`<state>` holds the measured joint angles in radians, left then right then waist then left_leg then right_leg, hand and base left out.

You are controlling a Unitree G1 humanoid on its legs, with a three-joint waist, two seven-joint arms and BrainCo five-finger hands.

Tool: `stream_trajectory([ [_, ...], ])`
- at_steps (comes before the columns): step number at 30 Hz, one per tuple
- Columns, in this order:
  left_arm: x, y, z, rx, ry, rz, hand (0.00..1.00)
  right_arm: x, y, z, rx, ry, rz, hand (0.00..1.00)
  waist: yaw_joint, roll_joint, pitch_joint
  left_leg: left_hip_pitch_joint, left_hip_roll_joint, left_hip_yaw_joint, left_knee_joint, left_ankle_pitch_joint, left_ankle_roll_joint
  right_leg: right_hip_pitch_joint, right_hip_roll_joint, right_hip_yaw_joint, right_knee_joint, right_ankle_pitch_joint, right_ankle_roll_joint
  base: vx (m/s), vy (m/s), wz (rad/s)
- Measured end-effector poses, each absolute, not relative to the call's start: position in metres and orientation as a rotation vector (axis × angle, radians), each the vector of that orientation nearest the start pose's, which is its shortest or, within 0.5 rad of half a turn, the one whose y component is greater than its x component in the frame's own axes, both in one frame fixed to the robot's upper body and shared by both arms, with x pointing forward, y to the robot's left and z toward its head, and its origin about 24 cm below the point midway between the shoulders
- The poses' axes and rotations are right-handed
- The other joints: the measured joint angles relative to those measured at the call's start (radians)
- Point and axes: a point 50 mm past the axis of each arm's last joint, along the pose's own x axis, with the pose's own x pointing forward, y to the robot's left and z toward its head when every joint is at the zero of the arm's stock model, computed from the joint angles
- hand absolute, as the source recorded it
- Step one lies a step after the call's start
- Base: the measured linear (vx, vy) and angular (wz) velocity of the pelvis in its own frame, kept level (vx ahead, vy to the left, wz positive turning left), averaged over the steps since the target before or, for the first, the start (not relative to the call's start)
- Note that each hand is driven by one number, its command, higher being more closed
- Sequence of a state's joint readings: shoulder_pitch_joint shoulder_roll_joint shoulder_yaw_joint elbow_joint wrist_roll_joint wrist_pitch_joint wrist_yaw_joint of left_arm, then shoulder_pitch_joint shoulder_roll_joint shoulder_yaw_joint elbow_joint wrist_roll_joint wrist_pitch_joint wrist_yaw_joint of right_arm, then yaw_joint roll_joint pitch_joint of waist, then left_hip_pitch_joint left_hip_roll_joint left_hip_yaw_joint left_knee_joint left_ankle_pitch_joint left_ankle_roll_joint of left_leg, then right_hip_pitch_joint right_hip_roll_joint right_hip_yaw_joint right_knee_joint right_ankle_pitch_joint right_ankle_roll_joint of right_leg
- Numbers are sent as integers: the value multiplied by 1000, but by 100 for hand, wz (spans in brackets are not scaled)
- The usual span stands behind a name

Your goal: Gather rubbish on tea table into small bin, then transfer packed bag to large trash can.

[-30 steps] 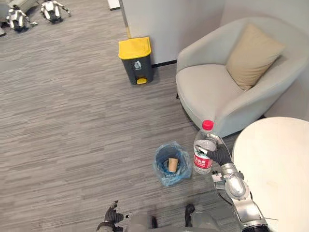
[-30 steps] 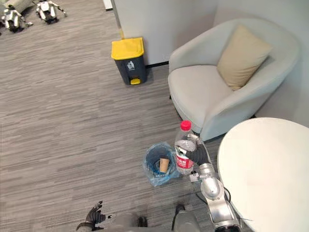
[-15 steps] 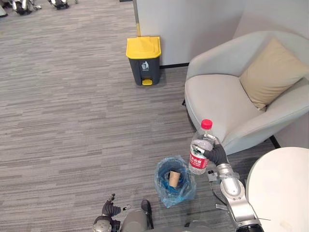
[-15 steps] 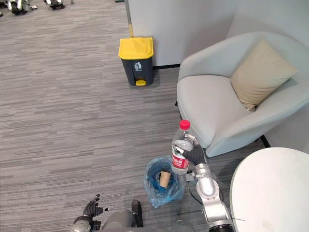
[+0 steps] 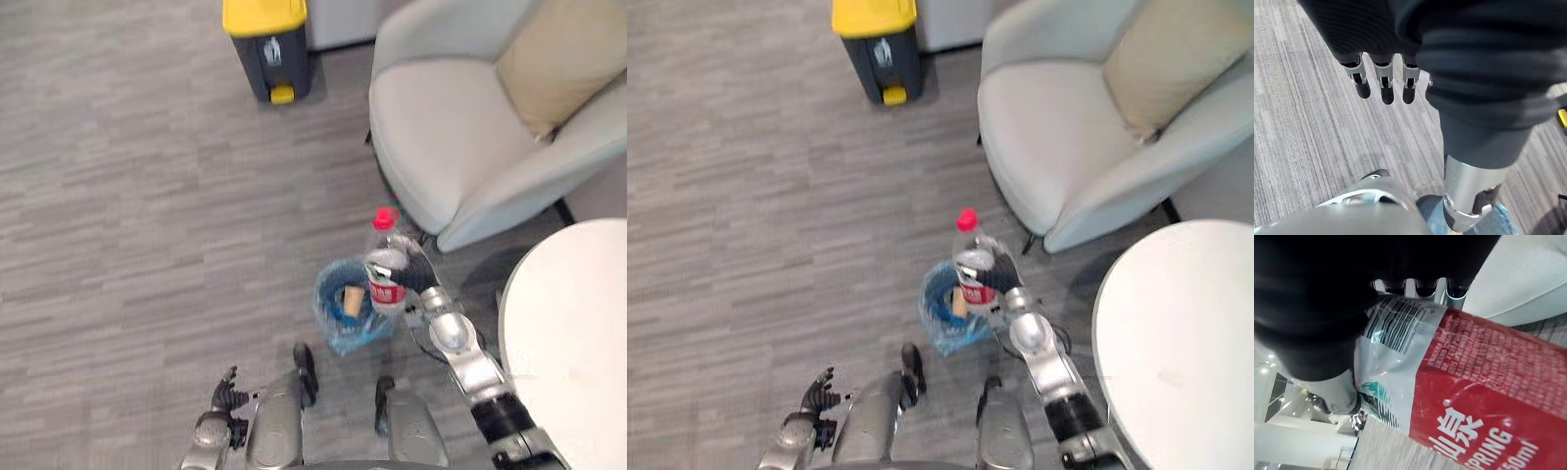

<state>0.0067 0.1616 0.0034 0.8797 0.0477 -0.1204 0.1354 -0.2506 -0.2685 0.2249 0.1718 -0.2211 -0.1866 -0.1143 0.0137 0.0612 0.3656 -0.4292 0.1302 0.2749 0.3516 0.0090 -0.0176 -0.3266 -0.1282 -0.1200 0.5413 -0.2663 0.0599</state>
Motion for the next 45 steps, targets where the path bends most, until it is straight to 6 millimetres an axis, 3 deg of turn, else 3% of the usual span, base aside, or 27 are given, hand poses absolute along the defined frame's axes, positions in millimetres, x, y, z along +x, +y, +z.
stream_trajectory([
  [6, 187, 224, -101, 220, 635, 233, 0, 305, -132, 103, -561, -376, 164, 100, 4, 17, 56, -160, 11, 5, 103, -16, 21, -170, -16, 20, 117, -17, 4, -140, 15, -3],
  [10, 218, 231, -76, 178, 500, 292, 0, 310, -131, 128, -599, -481, 139, 100, 17, 17, 68, -344, 43, 11, 238, -48, 49, -352, -15, 41, 238, -36, 7, -116, -14, -12],
  [17, 269, 226, -24, 65, 249, 348, 0, 313, -118, 173, -618, -670, 121, 100, 31, -5, 132, -579, 80, 0, 390, -78, 65, -583, -22, 40, 401, -59, 7, -104, -59, 0],
  [21, 291, 210, 3, -2, 129, 324, 0, 319, -115, 198, -619, -741, 82, 100, 33, -16, 165, -697, 103, 55, 397, -78, 65, -721, -49, 38, 448, -63, 1, -44, -72, 19],
  [25, 297, 204, 18, -26, 65, 316, 0, 330, -115, 211, -626, -756, 37, 100, 56, -17, 168, -779, 118, 63, 436, -60, 74, -807, -54, 41, 494, -64, 6, -3, -55, 0],
  [31, 303, 205, 32, -44, 1, 331, 0, 347, -118, 220, -663, -731, 6, 100, 60, -17, 168, -855, 112, 63, 452, -57, 76, -879, -74, 34, 525, -75, 10, 1, -39, 9],
  [43, 304, 202, 34, -46, -12, 312, 0, 371, -141, 230, -705, -652, -124, 100, 60, -18, 168, -868, 96, 74, 438, -56, 75, -899, -97, 32, 536, -81, 9, -14, -36, 6],
  [44, 304, 201, 34, -47, -14, 311, 0, 372, -145, 233, -695, -654, -154, 0, 60, -17, 168, -868, 96, 78, 434, -52, 77, -901, -99, 31, 535, -81, 9, -13, -44, 5],
  [45, 304, 201, 34, -47, -14, 310, 0, 372, -146, 234, -693, -654, -160, 0, 60, -18, 168, -868, 96, 78, 434, -51, 79, -901, -99, 31, 535, -81, 9, -12, -35, 2],
])
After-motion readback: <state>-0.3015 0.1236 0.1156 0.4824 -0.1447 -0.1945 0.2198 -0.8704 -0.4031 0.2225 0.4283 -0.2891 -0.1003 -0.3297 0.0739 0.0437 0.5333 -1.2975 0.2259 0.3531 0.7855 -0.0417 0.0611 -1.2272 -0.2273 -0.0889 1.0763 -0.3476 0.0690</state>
